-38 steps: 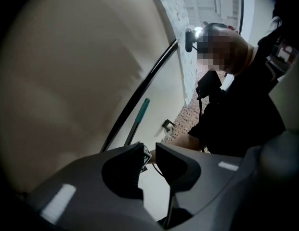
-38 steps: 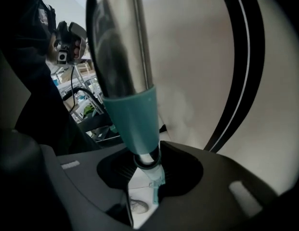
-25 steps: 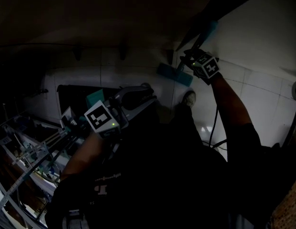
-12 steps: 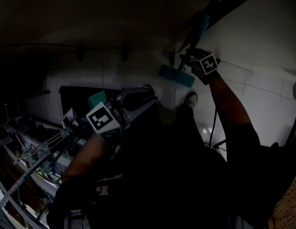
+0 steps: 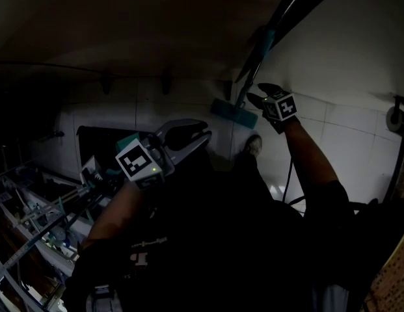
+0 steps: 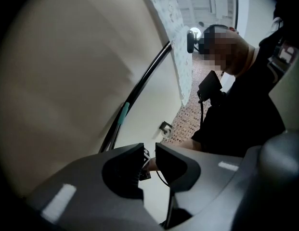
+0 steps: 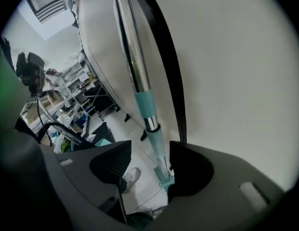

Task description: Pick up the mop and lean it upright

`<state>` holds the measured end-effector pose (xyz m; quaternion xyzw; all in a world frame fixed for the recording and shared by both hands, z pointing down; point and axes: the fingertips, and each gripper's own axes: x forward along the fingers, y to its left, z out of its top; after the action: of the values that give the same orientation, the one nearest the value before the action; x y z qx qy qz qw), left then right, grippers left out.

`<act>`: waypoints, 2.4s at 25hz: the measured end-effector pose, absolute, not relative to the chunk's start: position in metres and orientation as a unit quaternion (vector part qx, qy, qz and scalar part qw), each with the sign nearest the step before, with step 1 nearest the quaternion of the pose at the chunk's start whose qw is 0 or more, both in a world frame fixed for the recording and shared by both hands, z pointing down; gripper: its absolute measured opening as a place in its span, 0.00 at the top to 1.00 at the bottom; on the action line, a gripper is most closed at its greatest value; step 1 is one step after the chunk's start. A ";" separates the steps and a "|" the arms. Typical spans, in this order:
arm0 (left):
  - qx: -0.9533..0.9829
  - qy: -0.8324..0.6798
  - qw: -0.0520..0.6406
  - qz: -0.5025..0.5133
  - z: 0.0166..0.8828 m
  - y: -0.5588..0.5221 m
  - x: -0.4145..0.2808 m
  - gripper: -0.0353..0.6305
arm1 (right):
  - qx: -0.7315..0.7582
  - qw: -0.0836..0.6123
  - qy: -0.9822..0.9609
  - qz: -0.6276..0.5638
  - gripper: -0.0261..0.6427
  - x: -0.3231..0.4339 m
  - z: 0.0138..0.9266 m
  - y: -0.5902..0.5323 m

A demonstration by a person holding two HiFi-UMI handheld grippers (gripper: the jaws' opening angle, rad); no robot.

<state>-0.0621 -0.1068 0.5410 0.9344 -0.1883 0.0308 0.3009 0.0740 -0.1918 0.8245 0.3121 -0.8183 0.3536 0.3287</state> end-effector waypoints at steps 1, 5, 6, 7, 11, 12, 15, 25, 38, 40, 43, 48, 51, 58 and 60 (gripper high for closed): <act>0.936 -0.188 0.296 0.027 0.537 -0.107 -0.061 0.83 | 0.315 0.321 -0.820 0.354 0.56 0.076 0.817 -0.187; 0.943 -0.189 0.273 0.005 0.509 -0.106 -0.057 0.83 | 0.323 0.305 -0.830 0.338 0.57 0.091 0.784 -0.160; 0.945 -0.189 0.267 0.000 0.501 -0.106 -0.057 0.83 | 0.324 0.299 -0.833 0.334 0.57 0.093 0.770 -0.154; 0.947 -0.188 0.260 -0.005 0.492 -0.108 -0.056 0.83 | 0.327 0.291 -0.837 0.329 0.58 0.095 0.754 -0.151; 0.957 -0.182 0.224 -0.028 0.454 -0.119 -0.050 0.84 | 0.345 0.247 -0.858 0.289 0.60 0.109 0.678 -0.153; 0.958 -0.183 0.217 -0.032 0.444 -0.121 -0.048 0.84 | 0.350 0.230 -0.864 0.280 0.61 0.112 0.655 -0.154; 0.958 -0.195 0.204 -0.041 0.419 -0.128 -0.048 0.85 | 0.362 0.175 -0.880 0.253 0.64 0.116 0.578 -0.154; 0.966 -0.203 0.139 -0.078 0.330 -0.158 -0.034 0.86 | 0.394 0.059 -0.910 0.117 0.81 0.134 0.364 -0.154; 0.965 -0.220 0.118 -0.085 0.294 -0.151 -0.049 0.87 | 0.385 0.000 -0.915 0.121 0.94 0.132 0.307 -0.143; 0.963 -0.228 0.119 -0.086 0.295 -0.151 -0.056 0.87 | 0.379 0.002 -0.917 0.125 0.94 0.128 0.312 -0.144; 0.960 -0.236 0.122 -0.087 0.297 -0.151 -0.059 0.87 | 0.371 0.013 -0.920 0.127 0.94 0.123 0.317 -0.145; 0.960 -0.235 0.127 -0.086 0.301 -0.150 -0.057 0.87 | 0.364 0.024 -0.923 0.121 0.94 0.117 0.319 -0.146; 0.961 -0.231 0.128 -0.080 0.303 -0.149 -0.054 0.87 | 0.362 0.024 -0.924 0.124 0.94 0.114 0.321 -0.146; 0.964 -0.221 0.126 -0.074 0.304 -0.144 -0.046 0.87 | 0.364 0.028 -0.923 0.123 0.94 0.118 0.323 -0.141; 0.964 -0.220 0.127 -0.073 0.305 -0.142 -0.044 0.87 | 0.362 0.029 -0.924 0.123 0.94 0.117 0.323 -0.139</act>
<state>-0.0441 -0.1419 0.3055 0.9644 -0.2203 -0.0728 0.1269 0.1175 -0.1391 0.3233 0.3618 -0.9237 0.1229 0.0289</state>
